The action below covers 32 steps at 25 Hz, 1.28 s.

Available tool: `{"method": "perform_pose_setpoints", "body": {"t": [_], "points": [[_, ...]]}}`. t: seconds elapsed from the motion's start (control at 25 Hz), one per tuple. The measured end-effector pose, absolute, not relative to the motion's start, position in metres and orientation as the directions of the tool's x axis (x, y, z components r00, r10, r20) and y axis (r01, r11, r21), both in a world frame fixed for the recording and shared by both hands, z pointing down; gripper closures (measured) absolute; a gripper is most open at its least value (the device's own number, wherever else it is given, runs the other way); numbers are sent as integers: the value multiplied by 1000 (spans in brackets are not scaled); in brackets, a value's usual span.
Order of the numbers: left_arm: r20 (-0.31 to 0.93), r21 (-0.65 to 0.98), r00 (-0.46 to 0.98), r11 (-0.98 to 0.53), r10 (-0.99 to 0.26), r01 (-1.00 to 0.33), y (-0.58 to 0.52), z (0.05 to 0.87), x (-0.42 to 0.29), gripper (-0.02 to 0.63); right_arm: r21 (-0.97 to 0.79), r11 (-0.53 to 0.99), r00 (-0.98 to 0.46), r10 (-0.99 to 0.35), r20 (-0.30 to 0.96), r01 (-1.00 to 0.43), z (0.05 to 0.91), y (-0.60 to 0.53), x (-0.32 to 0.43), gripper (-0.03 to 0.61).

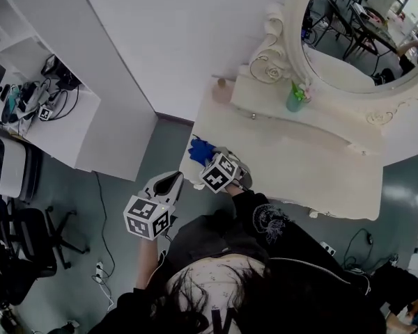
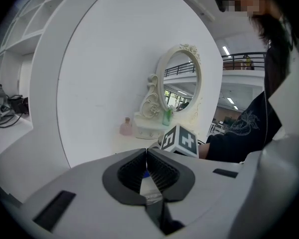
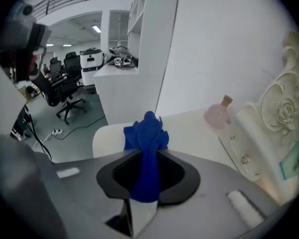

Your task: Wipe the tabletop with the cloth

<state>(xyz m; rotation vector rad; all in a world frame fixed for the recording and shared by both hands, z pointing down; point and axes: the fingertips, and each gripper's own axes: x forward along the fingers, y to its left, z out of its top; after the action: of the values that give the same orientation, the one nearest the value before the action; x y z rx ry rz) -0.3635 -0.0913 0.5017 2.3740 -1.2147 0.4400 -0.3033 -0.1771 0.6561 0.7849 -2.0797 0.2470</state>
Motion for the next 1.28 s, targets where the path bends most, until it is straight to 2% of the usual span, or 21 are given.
{"method": "perform_pose_setpoints", "body": {"t": [0.12, 0.28, 0.52, 0.88, 1.28], "points": [[466, 232, 551, -506, -692, -831, -89, 502, -374, 614, 175, 779, -375, -469, 799, -601, 670, -180, -295, 492], [466, 238, 563, -516, -683, -823, -91, 503, -372, 614, 141, 763, -393, -471, 790, -630, 669, -178, -290, 492], [454, 244, 645, -611, -614, -753, -104, 505, -335, 614, 114, 699, -367, -498, 785, -706, 670, -180, -254, 492], [438, 250, 739, -721, -512, -647, -117, 503, -272, 614, 156, 536, -222, -572, 790, -830, 671, -182, -144, 492], [441, 260, 765, -749, -470, -610, -124, 506, -201, 614, 173, 408, -115, -592, 798, -896, 671, -167, -24, 492]]}}
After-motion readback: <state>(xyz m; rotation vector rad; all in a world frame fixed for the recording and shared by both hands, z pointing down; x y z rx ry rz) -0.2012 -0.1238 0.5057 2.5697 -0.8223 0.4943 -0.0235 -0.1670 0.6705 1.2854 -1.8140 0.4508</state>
